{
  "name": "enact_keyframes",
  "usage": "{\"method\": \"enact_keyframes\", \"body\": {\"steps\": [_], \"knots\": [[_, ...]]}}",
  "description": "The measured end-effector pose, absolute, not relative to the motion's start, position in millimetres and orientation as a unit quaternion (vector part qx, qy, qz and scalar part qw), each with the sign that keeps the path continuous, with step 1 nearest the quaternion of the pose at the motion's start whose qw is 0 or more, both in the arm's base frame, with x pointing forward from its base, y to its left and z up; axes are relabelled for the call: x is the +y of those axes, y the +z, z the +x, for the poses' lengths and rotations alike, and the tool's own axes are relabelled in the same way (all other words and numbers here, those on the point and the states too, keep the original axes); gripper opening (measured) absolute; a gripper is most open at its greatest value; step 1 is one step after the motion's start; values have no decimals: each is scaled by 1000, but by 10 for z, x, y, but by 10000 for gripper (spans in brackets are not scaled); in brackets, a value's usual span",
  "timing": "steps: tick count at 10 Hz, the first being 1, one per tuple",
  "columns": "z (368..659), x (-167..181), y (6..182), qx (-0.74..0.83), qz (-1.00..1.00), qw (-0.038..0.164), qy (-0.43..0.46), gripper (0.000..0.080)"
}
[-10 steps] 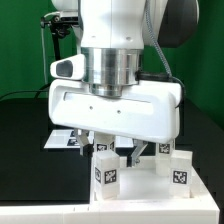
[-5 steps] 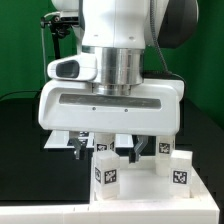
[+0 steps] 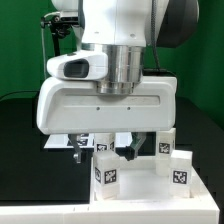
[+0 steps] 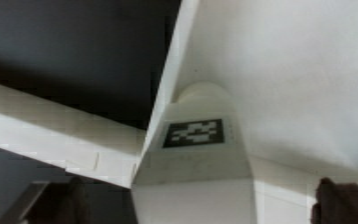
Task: Assemble square table
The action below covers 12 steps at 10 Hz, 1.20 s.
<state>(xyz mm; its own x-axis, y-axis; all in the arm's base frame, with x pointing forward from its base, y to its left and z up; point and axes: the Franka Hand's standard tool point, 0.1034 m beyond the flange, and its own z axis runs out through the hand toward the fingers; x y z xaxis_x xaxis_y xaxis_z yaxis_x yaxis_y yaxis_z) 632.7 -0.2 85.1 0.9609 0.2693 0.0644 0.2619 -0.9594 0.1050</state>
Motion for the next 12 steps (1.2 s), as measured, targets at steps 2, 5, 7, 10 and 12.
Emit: {"method": "enact_keyframes", "body": {"steps": [2, 5, 7, 10, 12], "knots": [[6327, -2, 850, 132, 989, 48, 39, 391], [6326, -1, 849, 97, 993, 46, 41, 285], [6326, 5, 846, 3, 998, 41, 45, 285], [6323, -7, 840, -183, 982, 22, 50, 285], [6321, -9, 833, -292, 955, 10, 51, 285]]}}
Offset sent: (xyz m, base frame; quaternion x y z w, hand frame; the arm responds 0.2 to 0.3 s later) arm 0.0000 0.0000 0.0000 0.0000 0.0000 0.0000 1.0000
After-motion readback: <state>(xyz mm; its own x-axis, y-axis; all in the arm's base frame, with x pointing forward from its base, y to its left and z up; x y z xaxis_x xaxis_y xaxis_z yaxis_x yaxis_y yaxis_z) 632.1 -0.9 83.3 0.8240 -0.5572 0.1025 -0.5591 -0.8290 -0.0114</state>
